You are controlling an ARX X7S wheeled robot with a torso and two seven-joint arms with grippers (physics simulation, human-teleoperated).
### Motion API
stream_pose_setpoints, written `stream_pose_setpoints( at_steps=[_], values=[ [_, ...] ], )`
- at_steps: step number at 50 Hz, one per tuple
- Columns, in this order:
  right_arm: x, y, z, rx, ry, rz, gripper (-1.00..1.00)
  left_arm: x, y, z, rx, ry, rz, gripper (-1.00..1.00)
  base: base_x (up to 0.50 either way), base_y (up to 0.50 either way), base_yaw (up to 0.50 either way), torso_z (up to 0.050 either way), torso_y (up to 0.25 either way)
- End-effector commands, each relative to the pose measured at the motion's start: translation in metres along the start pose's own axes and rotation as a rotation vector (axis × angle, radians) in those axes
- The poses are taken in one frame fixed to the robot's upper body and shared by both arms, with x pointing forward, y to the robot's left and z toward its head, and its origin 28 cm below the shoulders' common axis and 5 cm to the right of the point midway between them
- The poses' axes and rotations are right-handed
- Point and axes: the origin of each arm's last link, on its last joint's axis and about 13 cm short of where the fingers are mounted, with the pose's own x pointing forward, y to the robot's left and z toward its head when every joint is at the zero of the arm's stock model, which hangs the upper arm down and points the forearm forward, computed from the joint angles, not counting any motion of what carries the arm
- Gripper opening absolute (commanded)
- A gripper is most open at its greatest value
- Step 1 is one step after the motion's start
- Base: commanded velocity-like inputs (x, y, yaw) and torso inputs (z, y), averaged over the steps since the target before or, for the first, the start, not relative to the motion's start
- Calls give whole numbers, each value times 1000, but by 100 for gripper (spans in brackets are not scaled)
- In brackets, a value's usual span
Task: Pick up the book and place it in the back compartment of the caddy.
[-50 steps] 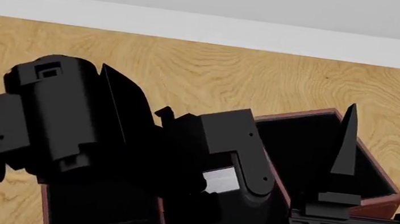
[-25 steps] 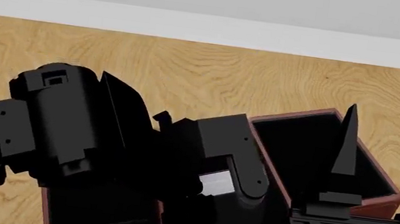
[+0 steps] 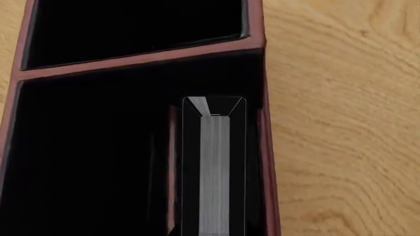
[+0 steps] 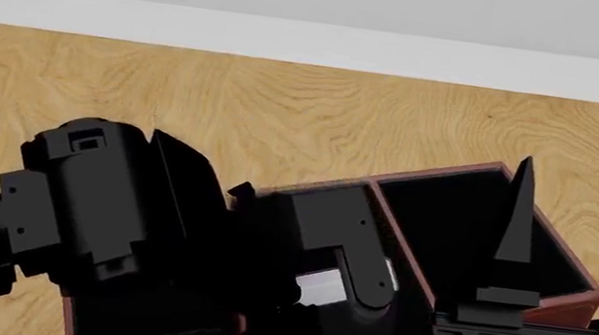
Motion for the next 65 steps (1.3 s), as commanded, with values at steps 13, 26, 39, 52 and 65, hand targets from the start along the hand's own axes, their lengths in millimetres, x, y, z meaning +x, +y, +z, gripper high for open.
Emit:
stream_pose_setpoints(
  at_steps=[13,26,39,52,65],
  values=[
    [0,-1,-1,1,0,-6,100,9,0,-6,-11,-14,15,-100,0,0,0,0,2],
    [-1,-3,0,2,-2,-9,100,15,2,-12,-29,-19,13,-100,0,0,0,1,1],
    [-1,-2,0,5,-3,-5,100,24,-1,-18,-27,-16,-7,-100,0,0,0,0,1],
    [0,-2,0,5,-3,-3,100,31,-4,-24,-34,-19,-18,-100,0,0,0,0,2],
    [-1,-2,1,5,-5,-4,100,39,-6,-30,-39,-22,-18,-100,0,0,0,1,1]
  ],
)
